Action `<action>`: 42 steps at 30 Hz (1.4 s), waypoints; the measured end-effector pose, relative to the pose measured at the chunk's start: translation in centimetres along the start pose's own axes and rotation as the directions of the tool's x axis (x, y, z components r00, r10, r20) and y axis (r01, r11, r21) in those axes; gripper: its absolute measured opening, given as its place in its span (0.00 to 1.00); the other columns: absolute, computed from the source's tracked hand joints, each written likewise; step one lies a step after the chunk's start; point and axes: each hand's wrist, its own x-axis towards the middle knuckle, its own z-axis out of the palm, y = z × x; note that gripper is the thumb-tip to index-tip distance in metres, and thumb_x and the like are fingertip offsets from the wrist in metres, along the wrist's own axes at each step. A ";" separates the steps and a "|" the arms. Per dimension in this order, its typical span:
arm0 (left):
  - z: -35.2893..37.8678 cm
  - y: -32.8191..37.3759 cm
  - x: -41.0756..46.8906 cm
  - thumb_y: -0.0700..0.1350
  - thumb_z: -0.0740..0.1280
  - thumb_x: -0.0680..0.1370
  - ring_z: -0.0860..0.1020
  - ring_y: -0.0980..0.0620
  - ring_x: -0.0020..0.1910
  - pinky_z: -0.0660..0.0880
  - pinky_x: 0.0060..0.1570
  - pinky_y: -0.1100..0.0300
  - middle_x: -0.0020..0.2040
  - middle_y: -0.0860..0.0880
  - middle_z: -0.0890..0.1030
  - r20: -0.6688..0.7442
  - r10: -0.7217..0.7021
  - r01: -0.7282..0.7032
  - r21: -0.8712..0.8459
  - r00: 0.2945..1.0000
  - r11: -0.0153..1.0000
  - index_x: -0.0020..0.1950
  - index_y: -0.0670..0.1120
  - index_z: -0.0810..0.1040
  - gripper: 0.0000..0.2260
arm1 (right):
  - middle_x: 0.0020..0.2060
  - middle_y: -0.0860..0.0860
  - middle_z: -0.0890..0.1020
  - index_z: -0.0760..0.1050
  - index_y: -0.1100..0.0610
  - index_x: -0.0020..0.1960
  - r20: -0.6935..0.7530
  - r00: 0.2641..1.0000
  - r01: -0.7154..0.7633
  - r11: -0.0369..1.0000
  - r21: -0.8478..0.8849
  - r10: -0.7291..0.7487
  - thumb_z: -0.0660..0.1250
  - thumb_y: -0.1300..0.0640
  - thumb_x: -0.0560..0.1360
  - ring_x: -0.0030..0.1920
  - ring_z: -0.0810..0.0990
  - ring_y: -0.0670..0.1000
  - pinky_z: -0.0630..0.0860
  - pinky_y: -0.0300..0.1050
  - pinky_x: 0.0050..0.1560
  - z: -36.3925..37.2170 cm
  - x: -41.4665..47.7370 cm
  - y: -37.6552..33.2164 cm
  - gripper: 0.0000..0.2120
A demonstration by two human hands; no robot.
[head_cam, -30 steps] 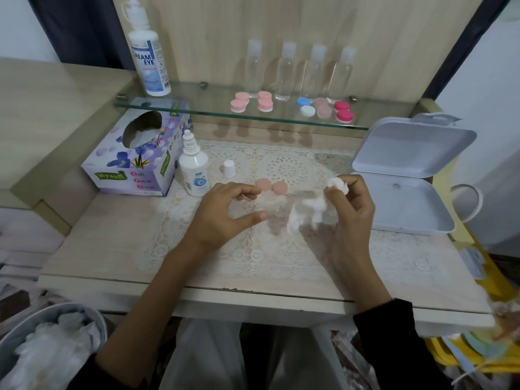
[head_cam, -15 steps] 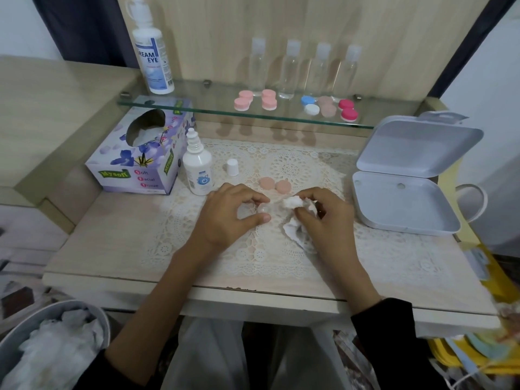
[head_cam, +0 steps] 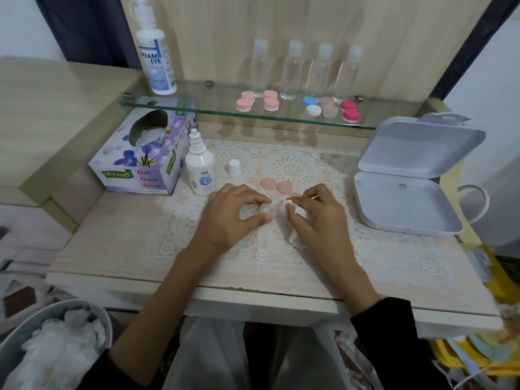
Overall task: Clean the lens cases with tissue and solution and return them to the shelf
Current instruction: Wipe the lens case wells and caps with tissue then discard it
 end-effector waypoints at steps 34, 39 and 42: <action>0.0 0.4 -0.1 0.64 0.64 0.69 0.73 0.57 0.51 0.71 0.53 0.44 0.48 0.60 0.80 -0.009 0.001 -0.001 0.049 1.000 0.999 0.53 0.56 0.82 0.19 | 0.42 0.50 0.75 0.80 0.59 0.42 0.193 0.973 -0.175 0.946 0.271 0.125 0.65 0.62 0.64 0.43 0.75 0.45 0.73 0.35 0.45 0.5 0.9 0.2 0.08; 0.0 0.3 -0.2 0.64 0.64 0.69 0.73 0.57 0.51 0.71 0.54 0.45 0.48 0.60 0.80 -0.011 -0.002 0.002 0.045 1.000 0.999 0.53 0.57 0.82 0.18 | 0.45 0.47 0.81 0.80 0.55 0.48 0.102 0.982 -0.184 0.926 0.329 0.159 0.66 0.66 0.70 0.47 0.79 0.42 0.74 0.36 0.48 0.1 0.6 -0.5 0.11; 0.0 0.2 -0.2 0.64 0.64 0.69 0.74 0.57 0.51 0.71 0.53 0.45 0.48 0.60 0.80 -0.014 -0.003 0.004 0.043 1.000 0.999 0.52 0.57 0.82 0.17 | 0.40 0.46 0.82 0.78 0.57 0.46 0.057 0.987 -0.159 0.933 0.323 0.149 0.68 0.63 0.71 0.43 0.80 0.44 0.74 0.40 0.43 -0.2 0.5 -0.7 0.05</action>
